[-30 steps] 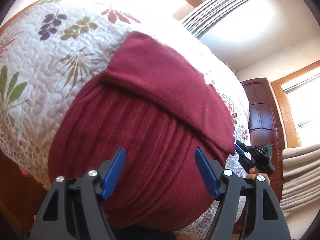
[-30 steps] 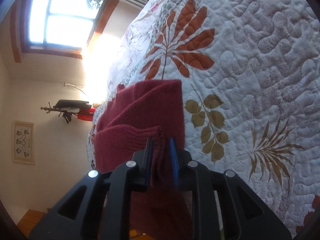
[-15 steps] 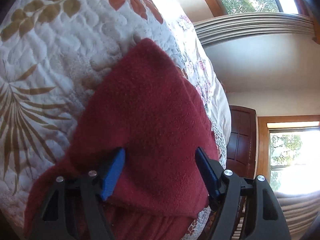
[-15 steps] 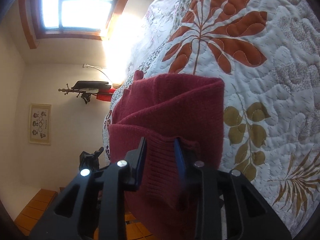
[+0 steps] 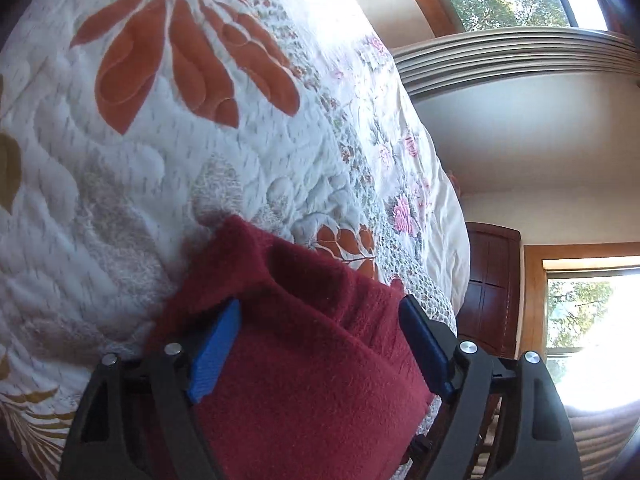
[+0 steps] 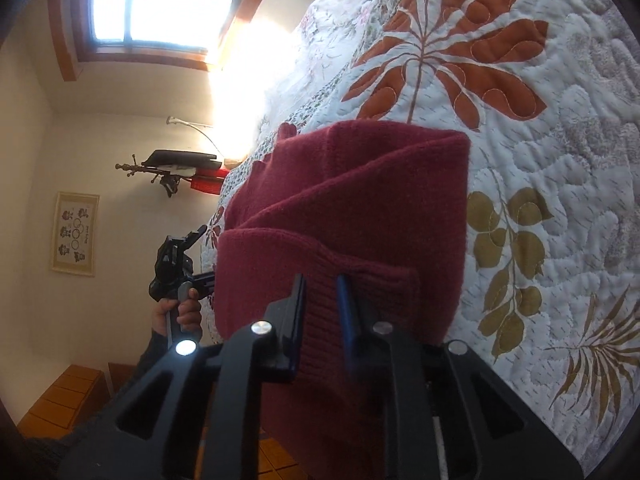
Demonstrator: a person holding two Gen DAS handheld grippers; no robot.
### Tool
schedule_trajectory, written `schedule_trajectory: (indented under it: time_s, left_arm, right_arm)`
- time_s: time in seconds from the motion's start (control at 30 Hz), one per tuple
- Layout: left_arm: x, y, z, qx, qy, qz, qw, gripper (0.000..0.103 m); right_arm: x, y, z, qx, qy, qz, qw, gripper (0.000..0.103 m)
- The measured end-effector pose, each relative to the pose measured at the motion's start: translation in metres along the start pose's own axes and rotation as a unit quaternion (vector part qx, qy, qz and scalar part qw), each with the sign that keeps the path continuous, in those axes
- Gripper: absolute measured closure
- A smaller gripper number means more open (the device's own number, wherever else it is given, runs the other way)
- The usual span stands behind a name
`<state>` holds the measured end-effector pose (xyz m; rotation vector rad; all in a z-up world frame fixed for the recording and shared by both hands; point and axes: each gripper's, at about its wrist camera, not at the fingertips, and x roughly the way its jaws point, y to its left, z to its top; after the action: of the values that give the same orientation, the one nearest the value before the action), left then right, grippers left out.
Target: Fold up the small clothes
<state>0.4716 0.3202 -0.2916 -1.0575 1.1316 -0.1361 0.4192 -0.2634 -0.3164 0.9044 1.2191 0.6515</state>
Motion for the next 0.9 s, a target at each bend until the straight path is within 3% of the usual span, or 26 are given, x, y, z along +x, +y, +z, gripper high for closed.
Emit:
schedule_trajectory:
  time_s: [0.03, 0.13, 0.23, 0.27, 0.33, 0.4, 0.47, 0.5, 0.53, 0.73, 0.9]
  left_arm:
    - [-0.008, -0.006, -0.003, 0.009, 0.002, -0.017, 0.9998, 0.022]
    - [-0.036, -0.024, -0.032, 0.062, 0.022, -0.075, 0.995, 0.022]
    - [-0.047, -0.02, -0.062, 0.089, 0.073, -0.104, 0.9879, 0.022]
    - [-0.044, -0.012, -0.07, 0.097, 0.085, -0.088, 0.9877, 0.022]
    - [-0.027, 0.013, -0.078, 0.089, 0.115, -0.05, 0.9881, 0.023]
    - [-0.026, 0.03, -0.077, 0.069, 0.112, -0.062, 0.9894, 0.034]
    - [-0.04, 0.031, -0.073, 0.044, 0.099, -0.083, 0.9907, 0.03]
    - [-0.051, 0.027, -0.074, 0.056, 0.091, -0.084, 0.9907, 0.026]
    - [-0.063, 0.023, -0.075, 0.075, 0.086, -0.08, 0.9902, 0.022]
    - [-0.135, 0.062, -0.113, 0.143, 0.114, -0.012, 0.983, 0.016]
    - [-0.134, 0.141, -0.178, 0.158, 0.189, 0.048, 0.9681, 0.016]
  right_arm:
    - [-0.007, 0.007, -0.007, -0.006, -0.007, 0.007, 1.0, 0.062]
    - [-0.008, 0.029, -0.028, -0.032, 0.008, 0.029, 0.999, 0.061]
    - [0.005, 0.035, -0.042, -0.042, 0.028, 0.01, 0.999, 0.061]
    - [0.009, 0.032, -0.044, -0.038, 0.031, -0.007, 0.999, 0.061]
    - [0.015, 0.02, -0.047, -0.016, 0.028, -0.03, 0.999, 0.075]
    - [0.011, 0.013, -0.049, 0.007, 0.016, -0.035, 0.999, 0.081]
    - [-0.004, 0.018, -0.053, 0.007, 0.0, -0.046, 0.999, 0.072]
    - [-0.014, 0.024, -0.057, 0.001, -0.012, -0.056, 0.998, 0.056]
    - [-0.024, 0.028, -0.064, -0.005, -0.023, -0.062, 0.998, 0.052]
    - [-0.074, 0.018, -0.142, 0.012, -0.05, -0.082, 0.995, 0.048]
    - [-0.072, -0.001, -0.222, 0.067, -0.042, -0.111, 0.991, 0.048]
